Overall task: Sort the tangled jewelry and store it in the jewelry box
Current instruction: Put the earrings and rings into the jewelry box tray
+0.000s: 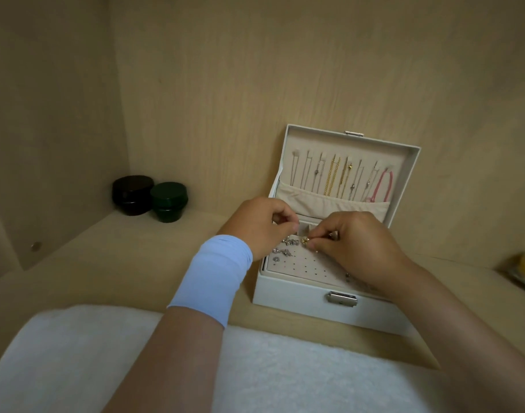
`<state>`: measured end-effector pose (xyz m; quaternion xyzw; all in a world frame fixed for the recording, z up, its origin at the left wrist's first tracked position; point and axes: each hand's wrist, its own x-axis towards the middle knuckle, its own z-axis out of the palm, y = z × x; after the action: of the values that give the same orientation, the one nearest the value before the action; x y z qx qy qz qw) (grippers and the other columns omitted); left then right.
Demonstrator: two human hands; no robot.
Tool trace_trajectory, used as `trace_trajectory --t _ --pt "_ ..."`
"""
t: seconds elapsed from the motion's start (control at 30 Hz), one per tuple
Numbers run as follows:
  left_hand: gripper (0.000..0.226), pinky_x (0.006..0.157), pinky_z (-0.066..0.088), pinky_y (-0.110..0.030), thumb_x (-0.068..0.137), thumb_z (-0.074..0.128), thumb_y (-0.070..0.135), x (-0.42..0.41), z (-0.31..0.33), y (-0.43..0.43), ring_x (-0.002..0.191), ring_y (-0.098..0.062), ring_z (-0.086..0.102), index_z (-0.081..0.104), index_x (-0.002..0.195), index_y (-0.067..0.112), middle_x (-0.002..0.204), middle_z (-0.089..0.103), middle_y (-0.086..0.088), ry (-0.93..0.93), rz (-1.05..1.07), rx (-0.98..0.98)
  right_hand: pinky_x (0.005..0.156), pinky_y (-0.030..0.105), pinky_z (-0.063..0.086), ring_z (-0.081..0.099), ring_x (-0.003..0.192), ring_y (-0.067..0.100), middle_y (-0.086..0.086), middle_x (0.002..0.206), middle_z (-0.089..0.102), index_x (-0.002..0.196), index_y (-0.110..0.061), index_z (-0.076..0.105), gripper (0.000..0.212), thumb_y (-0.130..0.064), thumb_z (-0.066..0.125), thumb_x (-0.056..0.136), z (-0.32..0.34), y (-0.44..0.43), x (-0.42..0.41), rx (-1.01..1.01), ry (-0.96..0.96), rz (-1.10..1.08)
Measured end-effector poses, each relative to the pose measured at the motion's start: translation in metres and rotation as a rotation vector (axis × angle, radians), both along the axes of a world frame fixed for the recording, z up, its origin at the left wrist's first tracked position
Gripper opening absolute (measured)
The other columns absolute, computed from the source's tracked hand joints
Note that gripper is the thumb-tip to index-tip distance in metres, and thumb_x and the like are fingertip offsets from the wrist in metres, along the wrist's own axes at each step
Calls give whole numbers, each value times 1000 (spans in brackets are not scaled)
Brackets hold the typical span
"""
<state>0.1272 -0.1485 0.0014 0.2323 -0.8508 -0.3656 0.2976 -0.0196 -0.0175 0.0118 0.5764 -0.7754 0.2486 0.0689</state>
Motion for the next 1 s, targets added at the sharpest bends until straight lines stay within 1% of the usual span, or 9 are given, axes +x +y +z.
trace_trajectory --t 0.1,0.23,0.4,0.53,0.67,0.8,0.9,0.93,1.0 --pt "12 60 40 -2 87 72 25 0 -1 0 62 13 55 70 79 34 76 63 19 4 5 -2 70 29 49 58 78 1 -20 85 69 84 -37 75 6 -42 77 83 0 -1 4 -8 110 -36" --pt "12 64 36 -4 87 72 26 1 -2 0 71 11 56 70 79 34 77 62 21 5 11 -6 71 31 50 60 83 7 -16 86 69 86 -33 74 8 -40 77 84 0 -3 8 -19 173 -56" --pt "11 66 36 -6 88 71 26 2 0 1 72 9 56 71 80 33 75 61 22 15 15 -10 67 30 50 61 79 6 -16 86 68 87 -32 75 11 -43 75 85 1 -3 9 30 264 -1" --pt "10 65 36 -7 89 71 27 4 1 1 72 8 56 70 81 33 77 62 21 11 22 -11 73 32 53 60 79 1 -22 87 67 90 -37 77 4 -39 74 87 7 1 10 104 219 63" --pt "8 65 36 -7 89 70 28 5 2 2 72 9 54 70 82 33 79 62 21 4 23 4 71 24 46 54 75 -9 -34 79 56 94 -42 76 11 -33 72 90 12 2 5 171 151 62" --pt "3 65 39 -12 89 70 30 4 1 2 72 2 58 69 88 32 81 63 15 13 27 26 74 27 51 58 79 -4 -26 88 67 92 -41 75 10 -32 73 89 9 -2 4 156 112 24" --pt "7 69 52 -28 90 68 34 2 1 3 67 -9 62 63 89 29 81 71 6 65 8 120 72 24 48 57 80 -6 -25 87 66 89 -40 75 6 -34 75 87 9 -3 1 121 75 35" --pt "9 70 54 -32 91 67 34 2 1 4 64 -9 61 62 88 27 80 73 5 86 3 146 73 26 49 57 81 -5 -25 88 66 89 -40 75 6 -35 74 87 9 -2 0 123 57 47" --pt "13 67 53 -29 94 63 33 2 4 5 57 -4 57 64 88 23 76 73 8 125 0 165 76 28 48 57 83 -4 -23 91 65 90 -40 74 7 -33 73 89 9 -2 -1 145 25 70"
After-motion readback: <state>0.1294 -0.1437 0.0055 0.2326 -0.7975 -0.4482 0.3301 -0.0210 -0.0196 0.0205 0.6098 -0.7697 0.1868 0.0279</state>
